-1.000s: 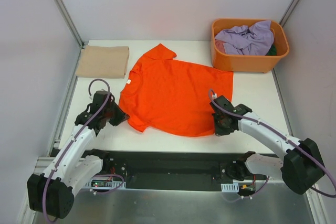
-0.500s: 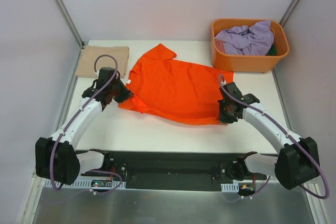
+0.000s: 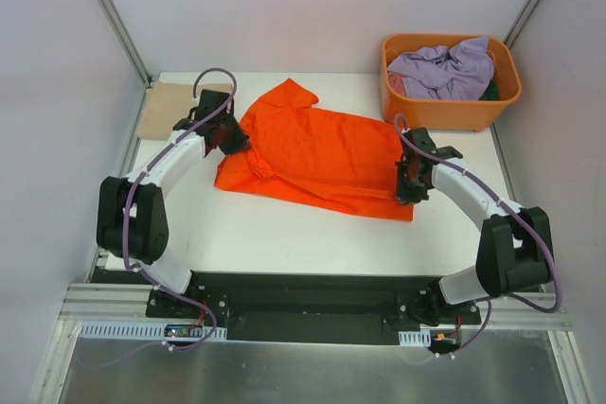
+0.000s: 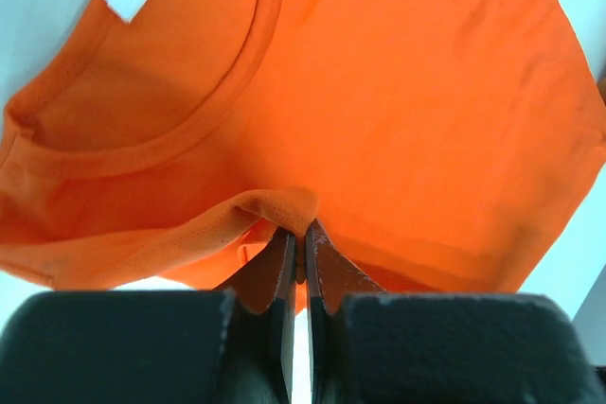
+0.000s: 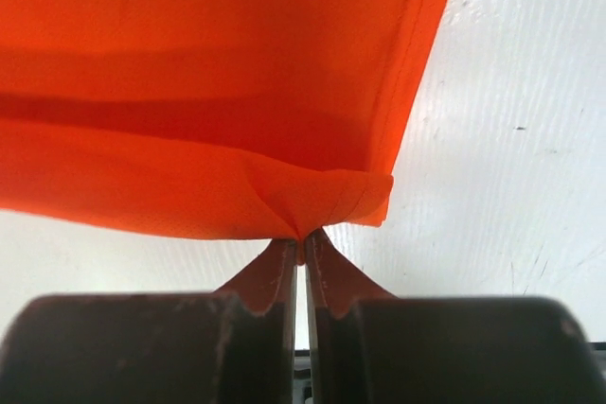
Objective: Fold and stack the t-shirts
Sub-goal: Fold the flattened tshirt in 1/3 of the way
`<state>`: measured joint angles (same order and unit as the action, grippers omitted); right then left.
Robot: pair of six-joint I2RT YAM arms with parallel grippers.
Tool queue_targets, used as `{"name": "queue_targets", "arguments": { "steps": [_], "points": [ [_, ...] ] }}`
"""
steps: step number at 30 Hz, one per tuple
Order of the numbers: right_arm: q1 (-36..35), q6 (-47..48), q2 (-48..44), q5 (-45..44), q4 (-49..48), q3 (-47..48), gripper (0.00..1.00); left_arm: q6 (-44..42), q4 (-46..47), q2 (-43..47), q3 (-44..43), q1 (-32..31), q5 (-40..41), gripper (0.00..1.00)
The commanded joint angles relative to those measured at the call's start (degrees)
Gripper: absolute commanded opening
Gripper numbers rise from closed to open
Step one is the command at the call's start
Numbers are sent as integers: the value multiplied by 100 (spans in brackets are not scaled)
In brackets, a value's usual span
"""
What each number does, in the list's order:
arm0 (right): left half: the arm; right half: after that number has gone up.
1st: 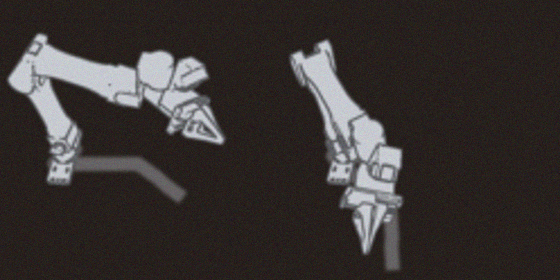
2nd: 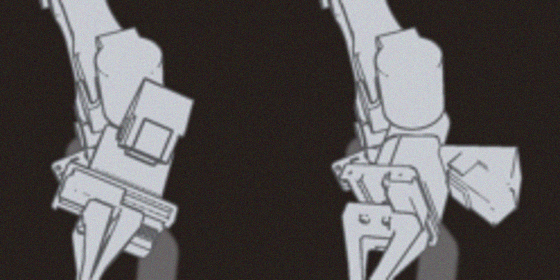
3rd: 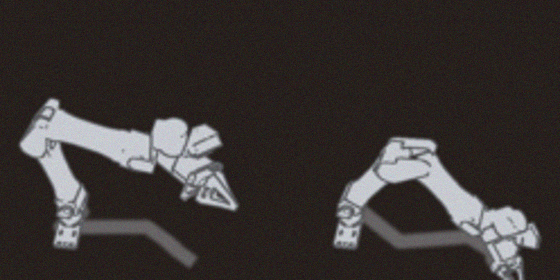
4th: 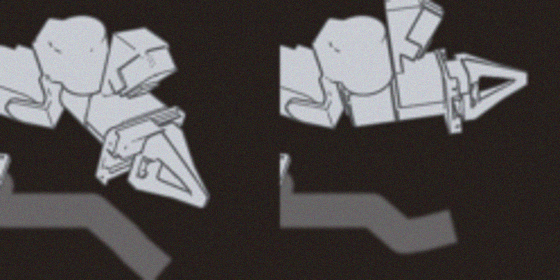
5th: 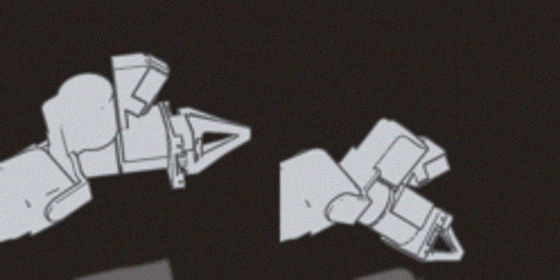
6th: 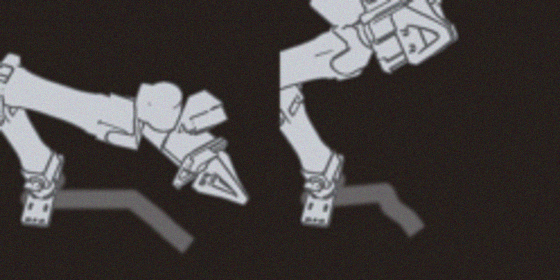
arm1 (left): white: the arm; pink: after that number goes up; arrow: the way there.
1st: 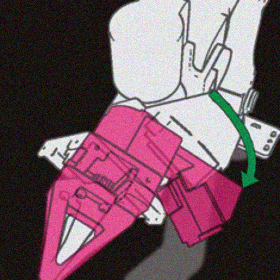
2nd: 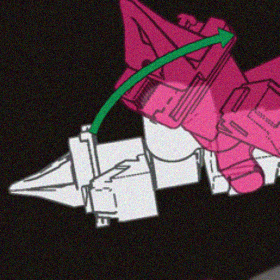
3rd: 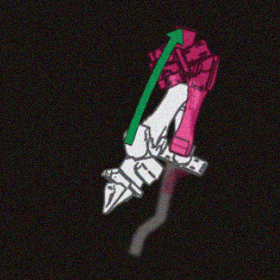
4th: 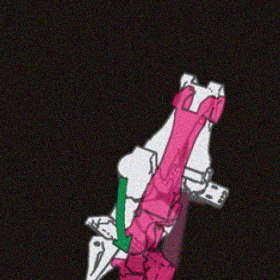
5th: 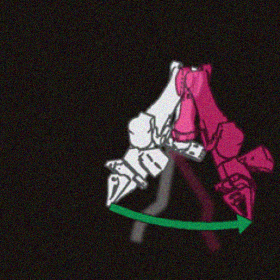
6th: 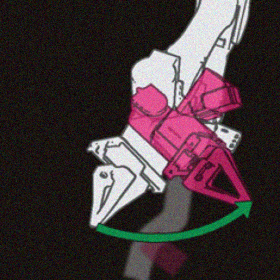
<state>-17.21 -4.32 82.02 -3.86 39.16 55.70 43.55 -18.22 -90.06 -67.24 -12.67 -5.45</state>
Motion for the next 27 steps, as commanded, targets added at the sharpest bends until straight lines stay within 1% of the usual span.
{"name": "queue_targets", "arguments": {
  "steps": [1,5,6,7,9,10,11,12,13,14,15,16,17,18,20,21,22,24,25,27],
  "points": [
    [262,115,279,-89,-31,309,6,-268,82,-555,-578,10,88,0],
    [490,98,508,-80,-171,380,8,-286,3,-1074,-1000,27,325,0],
    [534,72,595,-80,-206,415,11,-294,-41,-1188,-1097,27,343,1],
    [587,37,666,-97,-215,450,16,-338,-85,-1285,-1220,27,343,7],
    [631,10,763,-185,-207,555,31,-435,-155,-1452,-1413,27,247,25],
    [631,10,780,-255,-224,582,41,-496,-191,-1496,-1493,27,194,39],
    [640,10,755,-360,-259,608,43,-549,-217,-1514,-1580,19,211,54],
    [631,10,702,-448,-251,635,44,-593,-235,-1514,-1634,27,264,71],
    [640,-8,597,-527,-233,652,48,-654,-278,-1497,-1712,27,316,84],
    [640,1,500,-607,-216,652,58,-707,-322,-1453,-1774,19,317,94],
    [640,-8,395,-651,-189,618,66,-768,-340,-1357,-1801,19,317,99],
    [631,-34,246,-686,-180,556,74,-821,-349,-1243,-1784,10,256,99],
    [631,-25,114,-660,-198,451,79,-857,-349,-1137,-1731,-16,229,99],
    [623,-17,-44,-573,-224,355,87,-883,-349,-1006,-1635,-43,220,99],
    [562,62,-343,-170,-347,109,99,-945,-340,-760,-1363,-130,255,99],
    [500,106,-475,76,-452,-40,96,-945,-340,-654,-1196,-148,238,99],
    [413,133,-589,522,-662,-172,96,-936,-332,-575,-1003,-157,194,99],
    [158,177,-687,1033,-1048,-436,96,-919,-306,-521,-722,-157,228,99],
    [18,177,-652,1315,-1251,-507,96,-884,-279,-547,-616,-157,307,99],
    [-133,177,-302,1825,-1428,-517,96,-857,-78,-731,-492,-131,422,99]
  ]
}}
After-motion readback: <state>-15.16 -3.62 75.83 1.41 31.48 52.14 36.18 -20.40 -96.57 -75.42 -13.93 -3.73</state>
